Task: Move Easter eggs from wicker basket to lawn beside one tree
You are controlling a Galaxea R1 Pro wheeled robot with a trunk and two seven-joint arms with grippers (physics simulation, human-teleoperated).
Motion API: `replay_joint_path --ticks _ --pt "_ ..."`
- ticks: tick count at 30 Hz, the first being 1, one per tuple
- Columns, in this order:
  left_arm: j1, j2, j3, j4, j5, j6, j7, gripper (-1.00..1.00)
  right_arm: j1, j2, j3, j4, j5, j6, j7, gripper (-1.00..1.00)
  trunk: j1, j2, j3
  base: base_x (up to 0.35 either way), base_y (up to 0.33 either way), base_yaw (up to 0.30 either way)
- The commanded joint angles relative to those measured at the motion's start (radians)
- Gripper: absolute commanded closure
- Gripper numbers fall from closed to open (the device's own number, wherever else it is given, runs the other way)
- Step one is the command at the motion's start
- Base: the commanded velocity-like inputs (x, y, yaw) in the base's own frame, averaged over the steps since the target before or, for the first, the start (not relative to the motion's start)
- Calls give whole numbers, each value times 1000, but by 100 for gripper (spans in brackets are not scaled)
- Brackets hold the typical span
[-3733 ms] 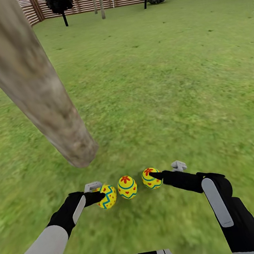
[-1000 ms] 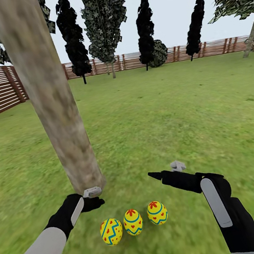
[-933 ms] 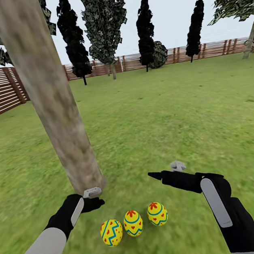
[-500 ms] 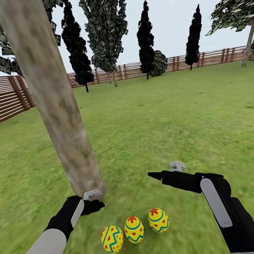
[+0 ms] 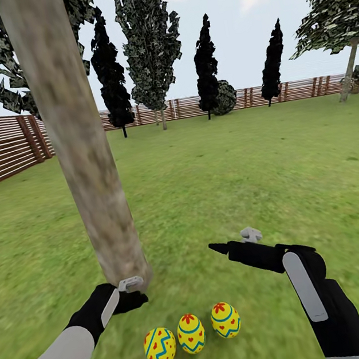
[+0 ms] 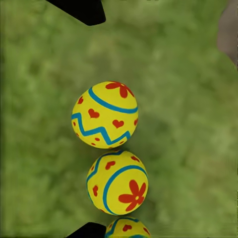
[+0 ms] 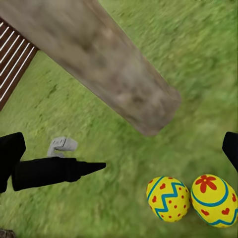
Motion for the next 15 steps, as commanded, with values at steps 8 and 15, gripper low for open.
replay_joint_path --ticks 8,15 --pt "0 -6 -7 26 5 -33 1 -100 -1 0 -4 0 9 6 11 -100 -31 56 24 0 0 0" --pt "0 -7 -7 74 6 -87 1 -100 -1 0 -4 1 8 6 12 -100 -58 105 46 0 0 0"
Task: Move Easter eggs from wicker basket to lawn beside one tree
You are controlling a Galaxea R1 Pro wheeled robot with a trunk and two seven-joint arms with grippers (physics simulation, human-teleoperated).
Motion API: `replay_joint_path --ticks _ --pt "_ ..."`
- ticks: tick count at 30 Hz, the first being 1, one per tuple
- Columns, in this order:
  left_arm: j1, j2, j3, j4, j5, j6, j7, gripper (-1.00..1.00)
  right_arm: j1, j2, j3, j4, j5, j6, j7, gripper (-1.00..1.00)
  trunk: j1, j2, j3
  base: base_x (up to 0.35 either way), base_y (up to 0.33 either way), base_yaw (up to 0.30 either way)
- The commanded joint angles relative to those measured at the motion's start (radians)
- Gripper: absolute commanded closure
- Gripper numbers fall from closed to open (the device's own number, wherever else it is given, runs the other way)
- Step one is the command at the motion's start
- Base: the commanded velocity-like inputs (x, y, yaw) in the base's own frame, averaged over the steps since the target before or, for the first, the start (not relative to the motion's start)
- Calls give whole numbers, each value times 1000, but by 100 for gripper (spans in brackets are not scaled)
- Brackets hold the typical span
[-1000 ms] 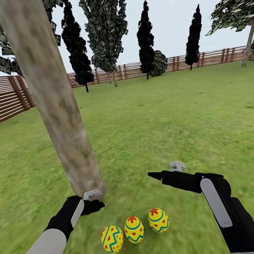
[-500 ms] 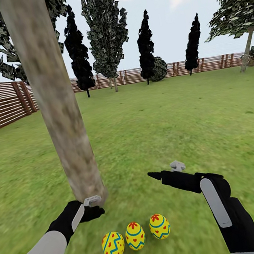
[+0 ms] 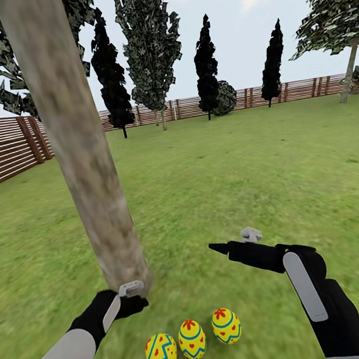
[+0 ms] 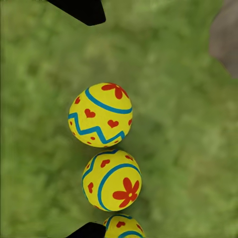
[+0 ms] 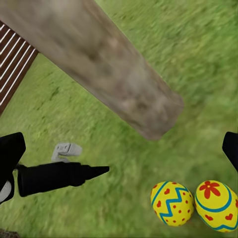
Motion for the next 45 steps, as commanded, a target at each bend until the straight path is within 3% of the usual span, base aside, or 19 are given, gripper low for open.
replay_joint_path --ticks 1,16,45 --pt "0 1 -8 12 9 -17 1 -100 -1 1 -3 0 9 5 10 -100 -4 7 2 0 0 0" --pt "5 -2 -8 103 7 -239 7 -100 -1 0 -4 7 12 -41 8 -100 -62 112 49 0 0 0" --pt "7 -3 -11 108 1 -259 9 -100 -1 1 -4 7 11 -44 10 -100 -173 315 140 0 0 0"
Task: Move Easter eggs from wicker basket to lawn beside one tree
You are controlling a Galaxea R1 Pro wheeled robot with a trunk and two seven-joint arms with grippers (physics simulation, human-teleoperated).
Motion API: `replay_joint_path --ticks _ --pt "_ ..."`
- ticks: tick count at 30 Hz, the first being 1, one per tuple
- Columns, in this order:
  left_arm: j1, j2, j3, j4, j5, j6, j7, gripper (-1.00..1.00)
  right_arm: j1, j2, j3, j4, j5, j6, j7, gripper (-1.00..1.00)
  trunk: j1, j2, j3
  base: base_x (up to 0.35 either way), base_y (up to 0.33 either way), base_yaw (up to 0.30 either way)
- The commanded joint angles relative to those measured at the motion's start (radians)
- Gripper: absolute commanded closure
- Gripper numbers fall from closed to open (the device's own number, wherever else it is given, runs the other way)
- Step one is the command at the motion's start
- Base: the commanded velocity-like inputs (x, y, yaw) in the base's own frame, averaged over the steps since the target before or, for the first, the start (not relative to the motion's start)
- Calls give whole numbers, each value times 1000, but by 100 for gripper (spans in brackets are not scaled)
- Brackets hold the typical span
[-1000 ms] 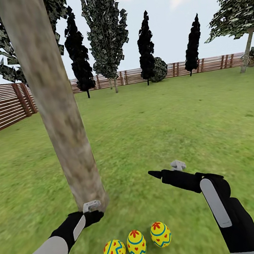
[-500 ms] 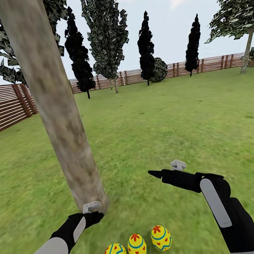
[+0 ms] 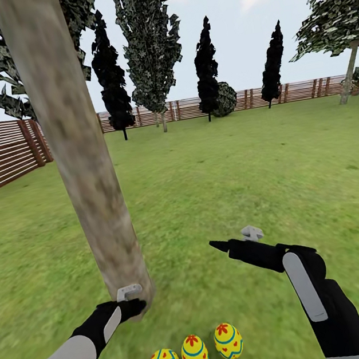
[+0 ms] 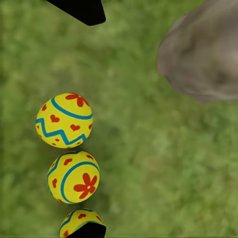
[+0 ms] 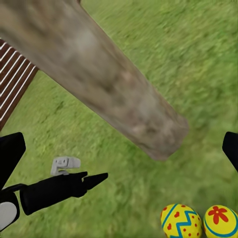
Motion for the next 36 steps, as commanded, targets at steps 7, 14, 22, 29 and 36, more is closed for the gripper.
replay_joint_path --ticks 7,14,22,29,36 --pt "0 1 -8 -2 9 -8 0 -100 -1 1 -4 0 8 5 10 -100 -27 49 21 0 0 0" --pt "0 1 -8 -2 9 -11 0 -100 -1 1 -6 0 -1 5 10 -100 -54 98 43 0 0 0" --pt "0 1 -8 -2 10 -11 0 -100 -1 1 -7 0 -11 5 10 -100 -85 154 68 0 0 0" --pt "0 1 -8 -2 11 -12 0 -100 -1 1 -5 0 -10 5 10 -100 -111 203 90 0 0 0" --pt "0 1 -8 -2 11 -12 0 -100 -1 1 -4 0 -10 5 10 -100 -138 252 112 0 0 0"
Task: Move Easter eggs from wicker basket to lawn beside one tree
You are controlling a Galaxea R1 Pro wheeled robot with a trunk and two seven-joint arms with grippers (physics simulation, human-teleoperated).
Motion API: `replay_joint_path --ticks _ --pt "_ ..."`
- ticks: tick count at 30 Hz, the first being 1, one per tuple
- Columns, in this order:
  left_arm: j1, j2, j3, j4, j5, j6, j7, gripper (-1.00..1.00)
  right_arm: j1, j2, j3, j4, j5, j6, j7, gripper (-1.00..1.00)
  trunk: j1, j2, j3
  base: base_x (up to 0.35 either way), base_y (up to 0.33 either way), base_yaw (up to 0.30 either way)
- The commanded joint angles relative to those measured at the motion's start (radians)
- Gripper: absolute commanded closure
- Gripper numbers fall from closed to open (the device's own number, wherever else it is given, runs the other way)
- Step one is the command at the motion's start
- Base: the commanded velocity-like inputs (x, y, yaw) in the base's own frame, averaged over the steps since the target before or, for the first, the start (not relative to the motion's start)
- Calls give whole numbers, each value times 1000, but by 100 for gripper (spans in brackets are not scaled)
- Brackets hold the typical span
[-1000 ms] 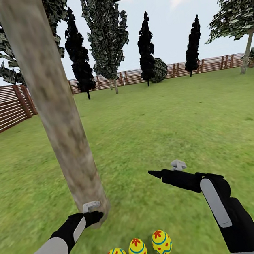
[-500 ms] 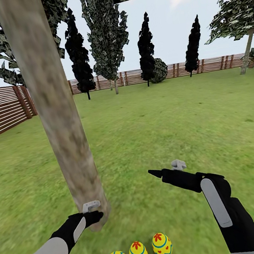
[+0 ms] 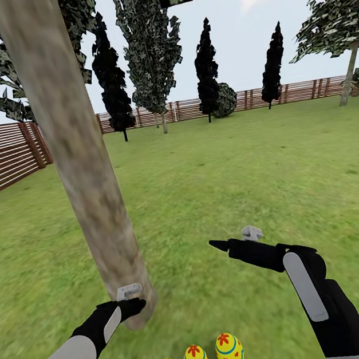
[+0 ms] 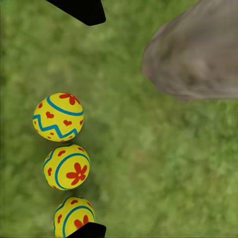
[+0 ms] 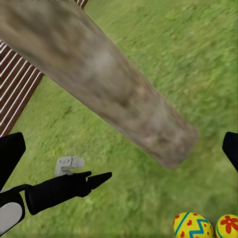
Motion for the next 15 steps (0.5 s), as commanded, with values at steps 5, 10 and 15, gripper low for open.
replay_joint_path --ticks 5,10,15 --pt "0 1 -8 -2 11 5 0 -100 -1 1 -2 0 9 5 10 -100 -19 35 15 0 0 0" --pt "0 1 -7 -2 12 5 0 -100 -1 1 -1 1 9 6 10 -100 -39 70 30 0 0 0" --pt "0 1 -7 -2 11 5 0 -100 -1 1 -1 8 9 5 10 -100 -58 105 46 0 0 0"
